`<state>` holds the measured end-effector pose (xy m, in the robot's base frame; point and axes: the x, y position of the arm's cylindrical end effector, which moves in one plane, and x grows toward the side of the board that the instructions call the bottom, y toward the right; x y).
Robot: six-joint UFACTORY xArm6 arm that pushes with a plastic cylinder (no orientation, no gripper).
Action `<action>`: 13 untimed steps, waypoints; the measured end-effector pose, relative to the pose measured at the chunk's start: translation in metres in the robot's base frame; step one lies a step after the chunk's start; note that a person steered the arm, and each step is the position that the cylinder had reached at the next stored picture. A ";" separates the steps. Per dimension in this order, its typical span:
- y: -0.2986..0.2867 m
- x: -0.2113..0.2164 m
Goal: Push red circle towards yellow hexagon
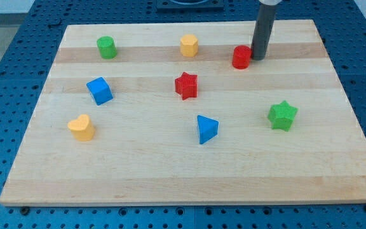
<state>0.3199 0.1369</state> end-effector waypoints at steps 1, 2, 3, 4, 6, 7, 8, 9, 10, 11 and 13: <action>-0.008 0.024; -0.014 0.046; -0.027 0.048; -0.029 0.024; -0.021 -0.032; -0.022 -0.029; -0.008 -0.032; -0.006 -0.048; -0.019 -0.057; -0.032 -0.058; -0.030 -0.042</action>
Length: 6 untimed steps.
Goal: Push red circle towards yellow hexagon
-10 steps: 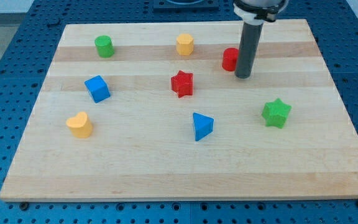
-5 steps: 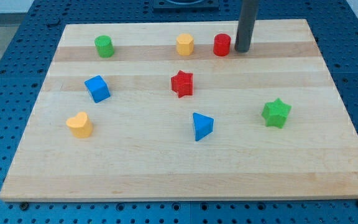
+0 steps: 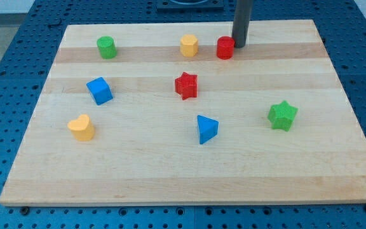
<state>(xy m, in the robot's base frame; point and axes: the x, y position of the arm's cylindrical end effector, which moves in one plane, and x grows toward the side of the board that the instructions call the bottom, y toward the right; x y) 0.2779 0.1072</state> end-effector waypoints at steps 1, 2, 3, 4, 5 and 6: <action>-0.001 0.021; -0.006 0.040; -0.008 0.062; -0.018 0.057; -0.024 0.047; -0.024 0.035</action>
